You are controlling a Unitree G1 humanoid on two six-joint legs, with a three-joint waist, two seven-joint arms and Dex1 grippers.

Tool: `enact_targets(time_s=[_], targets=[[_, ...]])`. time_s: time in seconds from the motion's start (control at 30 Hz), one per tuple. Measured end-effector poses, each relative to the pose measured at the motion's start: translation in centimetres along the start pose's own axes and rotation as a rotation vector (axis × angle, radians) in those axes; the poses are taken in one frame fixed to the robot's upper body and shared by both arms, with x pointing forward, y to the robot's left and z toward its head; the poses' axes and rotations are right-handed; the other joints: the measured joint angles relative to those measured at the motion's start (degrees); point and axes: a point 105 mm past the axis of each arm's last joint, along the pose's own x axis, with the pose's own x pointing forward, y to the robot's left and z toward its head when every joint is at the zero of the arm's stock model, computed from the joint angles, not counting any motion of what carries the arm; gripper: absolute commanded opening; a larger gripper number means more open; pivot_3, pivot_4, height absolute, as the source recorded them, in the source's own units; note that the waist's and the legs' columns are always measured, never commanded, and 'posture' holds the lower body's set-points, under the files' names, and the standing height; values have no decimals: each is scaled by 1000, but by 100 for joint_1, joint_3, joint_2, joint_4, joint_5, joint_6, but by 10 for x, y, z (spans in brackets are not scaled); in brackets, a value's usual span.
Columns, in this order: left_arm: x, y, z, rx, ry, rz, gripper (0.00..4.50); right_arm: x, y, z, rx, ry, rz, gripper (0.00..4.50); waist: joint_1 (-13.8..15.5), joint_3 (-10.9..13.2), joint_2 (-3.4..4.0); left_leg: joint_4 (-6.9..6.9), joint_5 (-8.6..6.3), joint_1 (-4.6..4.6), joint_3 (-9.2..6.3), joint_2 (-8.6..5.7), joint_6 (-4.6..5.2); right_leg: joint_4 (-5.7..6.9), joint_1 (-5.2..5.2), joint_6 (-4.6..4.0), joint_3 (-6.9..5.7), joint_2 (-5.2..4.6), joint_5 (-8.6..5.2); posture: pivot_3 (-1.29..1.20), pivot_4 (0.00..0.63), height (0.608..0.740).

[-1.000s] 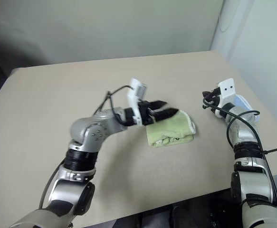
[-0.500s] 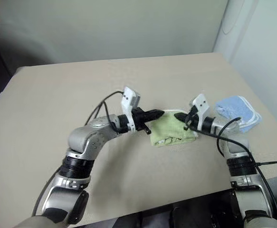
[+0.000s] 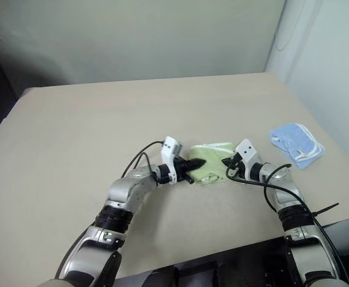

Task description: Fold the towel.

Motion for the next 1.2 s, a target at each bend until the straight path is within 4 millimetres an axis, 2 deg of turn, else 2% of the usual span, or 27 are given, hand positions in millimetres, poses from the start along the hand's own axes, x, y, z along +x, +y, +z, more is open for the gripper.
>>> enact_targets(time_s=[0.07,0.13,0.23,0.27,0.33,0.43,0.47,0.63,0.7,0.83,0.97,1.07,1.2], targets=[[-16,2,28,-50,-110,7,0,-12,-7,10,35,-33,4,554,13,0,0,-4,12,-6,4,-2,-13,2,-6,1,1,1,1,0,150,740],[-36,4,50,-77,-183,22,0,-27,-17,26,42,-72,4,1230,13,0,0,-21,39,-2,12,-4,-70,0,-7,2,9,2,-6,0,150,740],[-55,10,49,-149,-183,64,0,-38,-24,44,38,-113,3,2290,10,0,0,-53,39,4,20,-10,-75,-4,-17,11,32,3,-16,0,150,740],[-59,12,43,-181,-158,77,180,-39,-24,49,41,-125,10,2642,10,0,-1,-64,40,4,26,-11,-76,-4,-25,13,47,5,-18,0,150,740],[-63,14,30,-237,-103,97,655,-38,-23,52,45,-131,16,3364,20,1,-2,-81,43,3,37,-17,-81,-2,-39,21,71,5,-20,0,150,740],[-65,13,21,-328,-59,97,1642,-37,-25,51,44,-131,2,4371,29,2,-5,-85,43,1,50,-17,-81,-2,-49,28,89,5,-20,0,150,740],[-62,12,17,-372,-39,101,1992,-35,-27,51,45,-138,-19,4500,29,2,-4,-84,42,3,57,-17,-79,-1,-50,32,96,4,-19,0,150,740],[-35,2,-13,-542,121,105,3860,-29,-35,60,33,-176,-75,4500,28,3,-5,-81,38,3,79,-16,-56,0,-60,44,117,0,-5,0,150,740],[-27,-2,-14,-564,142,94,4489,-30,-37,61,27,-185,-87,4500,26,3,-5,-82,39,4,85,-14,-58,1,-63,42,117,0,-4,0,150,740],[-4,-14,-12,-595,173,50,4489,-31,-40,62,22,-193,-109,4500,31,3,-5,-82,41,4,94,-14,-54,3,-65,44,123,0,-2,0,150,740],[5,-21,-19,-602,199,37,4489,-31,-42,62,19,-198,-127,4500,32,3,-5,-82,42,4,99,-14,-55,2,-66,45,125,-1,-2,0,150,740],[9,-22,-20,-606,198,41,3913,-31,-43,63,17,-202,-138,4500,53,3,-4,-79,41,4,98,-15,-52,2,-64,47,125,-1,-1,0,150,740],[10,-18,-21,-637,175,51,2438,-31,-43,64,14,-207,-150,4500,50,3,-5,-75,41,4,101,-14,-52,2,-65,49,127,-1,1,0,150,740]])
